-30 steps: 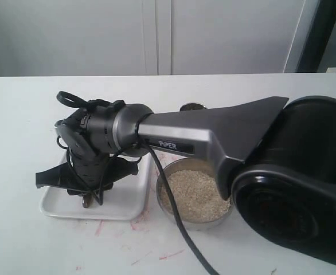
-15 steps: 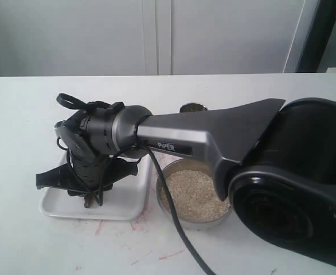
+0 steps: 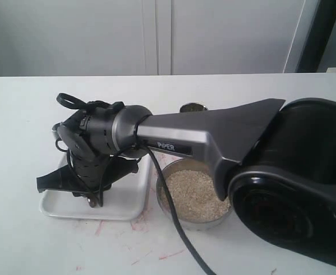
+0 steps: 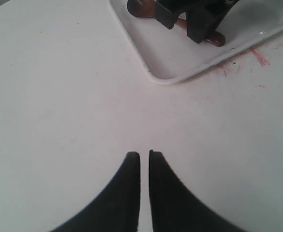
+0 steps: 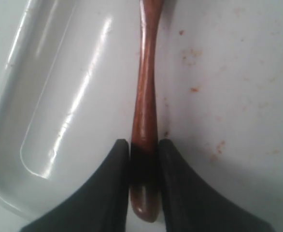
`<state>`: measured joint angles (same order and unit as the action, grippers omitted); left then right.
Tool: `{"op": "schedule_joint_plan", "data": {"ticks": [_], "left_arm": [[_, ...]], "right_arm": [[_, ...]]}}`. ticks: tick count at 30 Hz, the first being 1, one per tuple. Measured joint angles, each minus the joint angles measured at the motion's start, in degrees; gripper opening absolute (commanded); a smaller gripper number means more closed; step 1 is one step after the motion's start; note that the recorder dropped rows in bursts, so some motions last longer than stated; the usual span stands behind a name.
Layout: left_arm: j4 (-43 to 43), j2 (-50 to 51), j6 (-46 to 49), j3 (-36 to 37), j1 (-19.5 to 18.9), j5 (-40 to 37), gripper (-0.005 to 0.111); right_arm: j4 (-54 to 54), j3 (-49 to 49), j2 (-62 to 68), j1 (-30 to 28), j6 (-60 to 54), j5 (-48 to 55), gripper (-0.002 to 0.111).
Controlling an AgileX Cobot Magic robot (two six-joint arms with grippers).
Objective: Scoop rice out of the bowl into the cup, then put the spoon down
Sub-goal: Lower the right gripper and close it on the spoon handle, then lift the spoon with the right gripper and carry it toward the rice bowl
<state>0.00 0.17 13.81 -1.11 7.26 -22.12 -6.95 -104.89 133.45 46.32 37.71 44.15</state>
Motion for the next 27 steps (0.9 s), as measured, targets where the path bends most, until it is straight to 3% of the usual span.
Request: {"op": "schedule_joint_plan", "data": {"ticks": [9,18,27], "left_arm": [[0.00,0.00,0.00,0.00,0.00,0.00,0.014],[0.00,0.00,0.00,0.00,0.00,0.00,0.014],[0.00,0.00,0.00,0.00,0.00,0.00,0.014]], "right_arm": [[-0.84,-0.13,-0.87,0.00,-1.05,1.63,0.000],[-10.84,-0.52,-7.22,0.00,-1.69,5.26,0.000],[-17.62,-0.52,-12.33,0.00,-11.42,13.08,0.000]]}}
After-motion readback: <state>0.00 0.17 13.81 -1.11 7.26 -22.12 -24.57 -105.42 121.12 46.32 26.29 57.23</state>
